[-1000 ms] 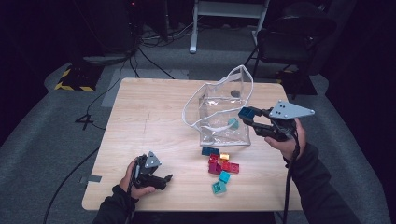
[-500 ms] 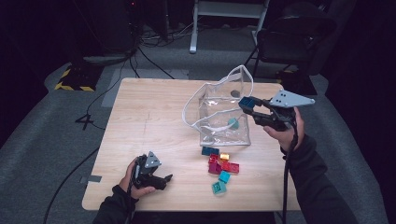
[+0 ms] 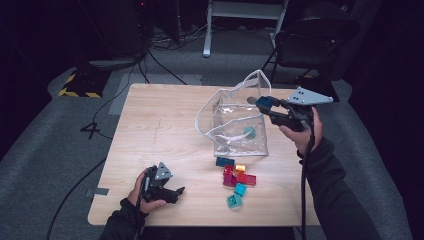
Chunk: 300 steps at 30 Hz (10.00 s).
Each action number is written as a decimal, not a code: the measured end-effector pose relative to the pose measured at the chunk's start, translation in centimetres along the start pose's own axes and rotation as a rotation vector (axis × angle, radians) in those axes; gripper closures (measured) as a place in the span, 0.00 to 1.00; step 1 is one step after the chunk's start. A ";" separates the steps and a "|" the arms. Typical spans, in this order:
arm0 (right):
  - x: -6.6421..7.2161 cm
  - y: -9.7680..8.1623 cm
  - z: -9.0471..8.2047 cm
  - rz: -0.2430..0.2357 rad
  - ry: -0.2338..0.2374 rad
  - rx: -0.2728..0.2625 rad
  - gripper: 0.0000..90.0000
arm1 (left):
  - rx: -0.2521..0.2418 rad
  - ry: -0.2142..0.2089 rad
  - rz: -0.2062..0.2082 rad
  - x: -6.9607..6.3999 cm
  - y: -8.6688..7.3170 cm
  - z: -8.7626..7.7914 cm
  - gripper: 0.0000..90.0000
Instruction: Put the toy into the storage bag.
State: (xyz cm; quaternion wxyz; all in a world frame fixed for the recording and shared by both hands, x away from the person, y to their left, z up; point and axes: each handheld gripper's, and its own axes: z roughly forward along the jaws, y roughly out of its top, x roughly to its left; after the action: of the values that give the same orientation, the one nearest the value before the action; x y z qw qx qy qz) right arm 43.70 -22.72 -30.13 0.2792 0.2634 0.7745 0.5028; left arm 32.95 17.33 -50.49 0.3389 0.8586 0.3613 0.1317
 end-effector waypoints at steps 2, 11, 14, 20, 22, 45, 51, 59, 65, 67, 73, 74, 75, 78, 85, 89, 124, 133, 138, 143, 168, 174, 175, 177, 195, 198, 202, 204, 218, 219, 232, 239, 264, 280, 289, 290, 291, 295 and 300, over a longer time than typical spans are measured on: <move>-0.2 0.1 0.3 0.004 -0.008 -0.001 0.66 | 0.000 0.000 0.000 0.0 0.0 0.0 0.12; -0.7 0.2 2.0 0.022 -0.018 0.013 0.66 | 0.000 0.000 0.000 0.0 0.0 0.0 0.12; -0.8 0.2 2.4 0.025 -0.020 0.020 0.66 | 0.000 0.000 0.000 0.0 0.0 0.0 0.12; -0.7 0.3 3.2 0.025 -0.021 0.030 0.66 | 0.000 0.000 0.000 0.0 0.0 0.0 0.12; -0.7 0.3 3.4 0.024 -0.021 0.034 0.66 | 0.000 0.000 0.000 0.0 0.0 0.0 0.12; -0.3 -0.2 5.3 0.042 -0.057 0.085 0.59 | 0.000 0.000 0.000 0.0 0.0 0.0 0.12; -0.3 -0.2 4.9 0.043 -0.067 0.076 0.56 | 0.000 0.000 0.002 0.0 0.0 0.0 0.12; 0.4 0.0 2.8 0.022 -0.046 0.022 0.51 | 0.000 0.001 0.002 0.0 0.0 0.0 0.12; 1.4 -0.5 0.3 -0.009 -0.005 -0.010 0.50 | 0.000 0.000 0.001 0.0 0.0 0.0 0.12; 1.7 -1.0 -0.3 -0.016 0.005 -0.017 0.50 | 0.000 0.001 0.002 0.0 0.0 0.0 0.12; 3.0 -2.8 -1.6 -0.034 0.043 -0.002 0.49 | 0.000 0.001 0.002 0.0 0.0 0.0 0.12; 3.2 -3.2 -1.7 -0.039 0.050 0.000 0.49 | 0.000 0.001 0.003 0.0 0.0 0.0 0.12; 3.5 -3.5 -1.8 -0.044 0.058 0.002 0.49 | 0.001 0.001 0.003 0.0 0.0 0.0 0.12; 4.2 -4.6 -2.1 -0.055 0.080 0.011 0.48 | 0.000 0.001 0.002 0.0 0.0 0.0 0.12; 5.5 -7.1 -2.5 -0.077 0.124 0.051 0.45 | 0.000 0.001 0.002 0.0 0.0 0.0 0.12; 6.1 -8.9 -2.5 -0.069 0.158 0.083 0.45 | 0.000 0.001 0.002 0.0 0.0 0.0 0.12; 7.7 -19.4 1.8 -0.055 0.318 0.372 0.39 | 0.001 0.001 0.002 0.0 0.0 0.0 0.12; 7.9 -19.7 1.8 -0.037 0.366 0.330 0.59 | 0.000 0.001 0.002 0.0 0.0 0.0 0.12; 8.0 -19.6 1.7 -0.041 0.372 0.330 0.66 | 0.000 0.001 0.002 0.0 0.0 0.0 0.12; 8.0 -19.5 1.7 -0.043 0.367 0.336 0.66 | 0.001 0.001 0.002 0.0 0.0 0.0 0.12; 5.9 -16.2 -1.4 -0.019 0.280 0.186 0.66 | -0.001 0.001 0.002 0.0 0.0 0.0 0.12; 5.4 -14.4 -1.9 -0.024 0.242 0.147 0.66 | 0.000 0.001 0.002 0.0 0.0 0.0 0.12; 5.4 -14.1 -2.0 -0.026 0.236 0.144 0.66 | 0.000 0.001 0.002 0.0 0.0 0.0 0.12; 5.3 -13.4 -2.2 -0.029 0.227 0.123 0.66 | 0.000 0.001 0.002 0.0 0.0 0.0 0.12; 4.1 -7.6 -3.0 -0.076 0.193 0.041 0.66 | 0.000 0.001 0.002 0.0 0.0 0.0 0.12; 3.8 -6.6 -3.2 -0.084 0.175 0.015 0.66 | 0.001 0.001 0.002 0.0 0.0 0.0 0.12; 3.4 -5.2 -3.1 -0.081 0.161 -0.005 0.66 | 0.000 0.001 0.002 0.0 0.0 0.0 0.12; 3.2 -4.5 -3.0 -0.090 0.149 -0.009 0.66 | 0.000 0.001 0.003 0.0 0.0 0.0 0.12; 2.3 0.1 -1.3 -0.090 0.083 -0.017 0.66 | 0.000 0.001 0.002 0.0 0.0 0.0 0.12; 2.3 0.3 -1.1 -0.085 0.082 -0.019 0.66 | 0.000 0.001 0.002 0.0 0.0 0.0 0.12; 1.8 0.6 1.1 -0.083 0.041 0.008 0.66 | 0.000 0.001 0.002 0.0 0.0 0.0 0.12; 1.1 0.4 2.1 -0.066 0.023 0.029 0.66 | 0.000 0.001 0.002 0.0 0.0 0.0 0.12; 0.1 -0.5 3.4 -0.024 -0.003 0.071 0.55 | 0.000 0.001 0.003 0.0 0.0 0.0 0.12; 3.6 -2.8 -2.6 -0.105 0.113 0.011 0.48 | 0.001 0.001 0.003 0.0 0.0 0.0 0.12; 6.8 -6.8 -2.9 -0.128 0.196 0.057 0.47 | 0.001 0.001 0.003 0.0 0.0 0.0 0.12; 7.1 -7.3 -2.8 -0.129 0.207 0.067 0.47 | 0.001 0.001 0.003 0.0 0.0 0.0 0.12; 7.4 -7.8 -2.6 -0.130 0.218 0.080 0.47 | 0.001 0.001 0.003 0.0 0.0 0.0 0.12; 8.2 -10.1 -1.7 -0.128 0.245 0.132 0.48 | 0.001 0.001 0.003 0.0 0.0 0.0 0.12; 8.2 -12.5 -0.1 -0.098 0.272 0.190 0.51 | 0.001 0.001 0.003 0.0 0.0 0.0 0.12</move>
State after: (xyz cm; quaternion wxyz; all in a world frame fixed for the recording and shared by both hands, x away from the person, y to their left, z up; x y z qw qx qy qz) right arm 36.23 -21.54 -43.05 0.1695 0.1801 0.8612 0.4441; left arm 32.96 17.34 -50.48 0.3382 0.8593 0.3601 0.1326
